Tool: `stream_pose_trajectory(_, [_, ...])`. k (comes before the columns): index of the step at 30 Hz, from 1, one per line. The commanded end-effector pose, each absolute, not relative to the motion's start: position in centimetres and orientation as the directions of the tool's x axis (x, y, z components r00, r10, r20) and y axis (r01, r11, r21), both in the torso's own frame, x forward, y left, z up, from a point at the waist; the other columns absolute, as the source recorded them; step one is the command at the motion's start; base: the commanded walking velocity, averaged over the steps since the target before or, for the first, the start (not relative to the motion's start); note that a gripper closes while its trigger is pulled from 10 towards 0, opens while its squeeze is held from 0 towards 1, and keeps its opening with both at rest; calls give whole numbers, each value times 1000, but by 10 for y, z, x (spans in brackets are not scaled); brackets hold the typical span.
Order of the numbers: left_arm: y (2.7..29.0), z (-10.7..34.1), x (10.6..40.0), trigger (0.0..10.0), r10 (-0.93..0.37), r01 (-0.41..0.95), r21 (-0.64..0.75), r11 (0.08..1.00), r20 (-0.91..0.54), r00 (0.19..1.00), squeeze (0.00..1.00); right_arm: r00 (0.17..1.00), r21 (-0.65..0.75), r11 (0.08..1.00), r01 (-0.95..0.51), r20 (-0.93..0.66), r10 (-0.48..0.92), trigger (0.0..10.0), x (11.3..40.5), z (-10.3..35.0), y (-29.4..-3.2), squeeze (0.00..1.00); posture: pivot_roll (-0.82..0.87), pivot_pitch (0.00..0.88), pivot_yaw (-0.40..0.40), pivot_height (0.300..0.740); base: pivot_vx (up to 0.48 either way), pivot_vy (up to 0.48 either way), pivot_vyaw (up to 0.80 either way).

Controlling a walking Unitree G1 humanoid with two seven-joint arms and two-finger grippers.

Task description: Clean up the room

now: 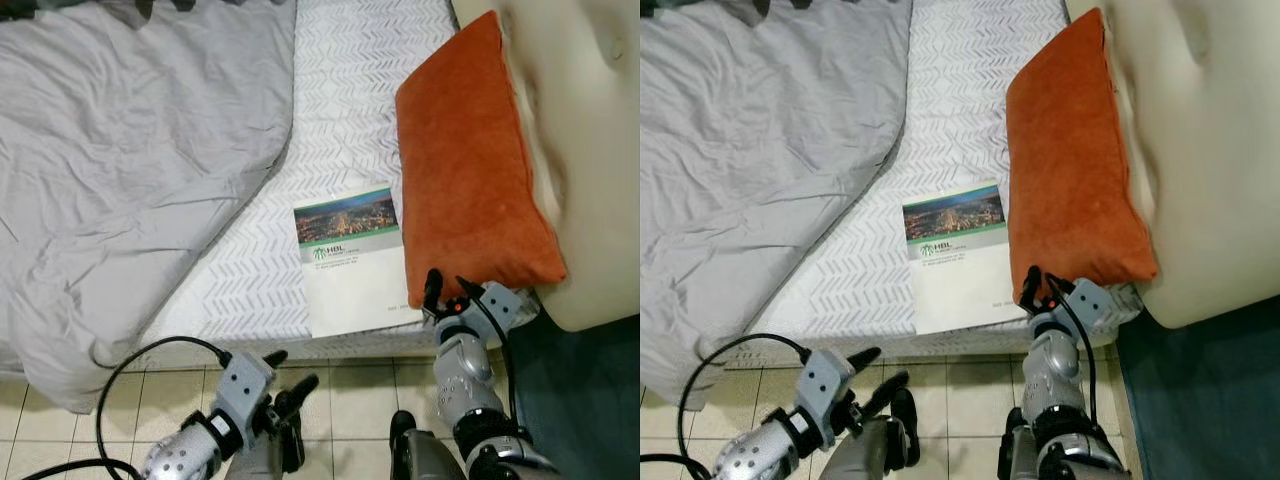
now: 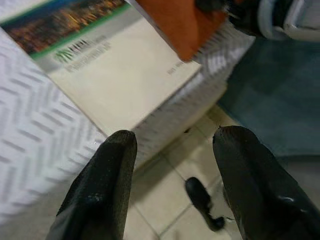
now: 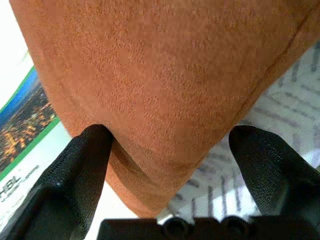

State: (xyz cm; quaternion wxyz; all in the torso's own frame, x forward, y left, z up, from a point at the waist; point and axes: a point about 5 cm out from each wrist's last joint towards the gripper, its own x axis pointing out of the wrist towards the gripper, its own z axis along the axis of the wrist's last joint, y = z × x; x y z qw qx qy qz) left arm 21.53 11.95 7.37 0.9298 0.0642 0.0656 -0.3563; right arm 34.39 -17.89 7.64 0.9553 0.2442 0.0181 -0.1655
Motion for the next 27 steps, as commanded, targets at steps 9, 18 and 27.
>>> stream_pose_trajectory(9, [115,66,210,10000,-658,679,47,733,-203,725,0,895,467,764,446,-218,-389,0,337,60,-193,0,155,519,102,740,0,0,0])
stream_pose_trajectory(18, [108,66,209,10000,-671,690,44,722,-195,715,0,889,507,729,459,-267,-373,0,339,58,-193,0,146,508,91,740,0,0,0])
stream_pose_trajectory(27, [107,67,210,10000,-669,688,47,724,-190,718,0,887,535,707,462,-285,-364,0,341,58,-195,0,146,506,83,740,0,0,0])
